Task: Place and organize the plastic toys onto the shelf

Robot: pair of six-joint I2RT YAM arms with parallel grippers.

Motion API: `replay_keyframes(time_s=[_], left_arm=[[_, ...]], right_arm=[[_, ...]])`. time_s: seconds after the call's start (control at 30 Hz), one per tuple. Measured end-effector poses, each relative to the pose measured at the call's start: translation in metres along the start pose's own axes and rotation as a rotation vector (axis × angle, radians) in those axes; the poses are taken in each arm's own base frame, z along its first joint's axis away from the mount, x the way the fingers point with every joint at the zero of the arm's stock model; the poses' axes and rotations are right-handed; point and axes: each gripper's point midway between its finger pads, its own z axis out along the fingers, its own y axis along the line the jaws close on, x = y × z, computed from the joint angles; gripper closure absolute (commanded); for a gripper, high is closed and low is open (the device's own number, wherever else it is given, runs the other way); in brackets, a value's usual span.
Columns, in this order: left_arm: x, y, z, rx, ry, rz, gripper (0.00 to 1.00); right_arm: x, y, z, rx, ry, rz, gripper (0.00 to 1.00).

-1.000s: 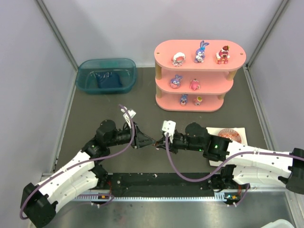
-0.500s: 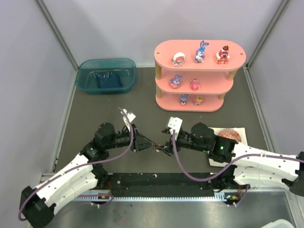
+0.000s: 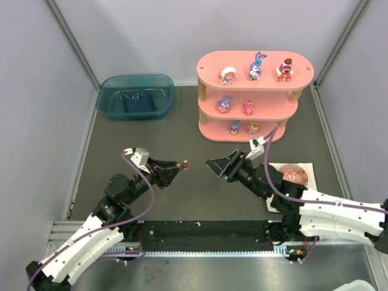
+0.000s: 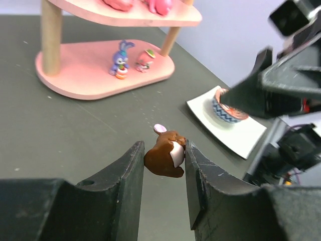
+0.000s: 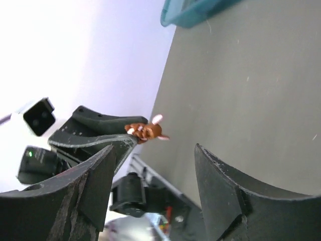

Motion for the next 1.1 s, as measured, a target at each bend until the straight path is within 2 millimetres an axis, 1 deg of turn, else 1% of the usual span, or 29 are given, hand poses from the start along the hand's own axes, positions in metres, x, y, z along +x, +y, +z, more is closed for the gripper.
replay_keyframes(time_s=[0.1,0.17,0.27,0.47,0.63,0.77,1.1], left_arm=[[-0.007,0.009,0.002,-0.036,-0.036,0.07,1.0],[-0.01,0.012,0.004,-0.043,-0.051,0.107,1.0],[-0.013,0.015,0.005,-0.053,-0.061,0.159,1.0],[-0.014,0.015,0.006,-0.046,-0.064,0.222,1.0],[-0.011,0.015,0.007,-0.036,-0.047,0.262,1.0],[-0.008,0.014,0.008,-0.026,-0.025,0.291,1.0],[-0.011,0.01,0.01,-0.007,-0.022,0.357,1.0]], right_arm=[[0.021,-0.018,0.011,0.066,0.009,0.255,0.39],[0.031,-0.022,0.02,0.094,0.017,0.382,0.39],[0.035,-0.015,0.034,0.081,0.01,0.561,0.39],[0.04,-0.002,0.056,0.024,0.007,0.79,0.44],[0.054,0.004,0.071,0.006,0.057,0.907,0.5],[0.057,0.013,0.078,-0.021,0.08,0.964,0.55],[0.059,0.016,0.079,-0.029,0.097,1.001,0.61]])
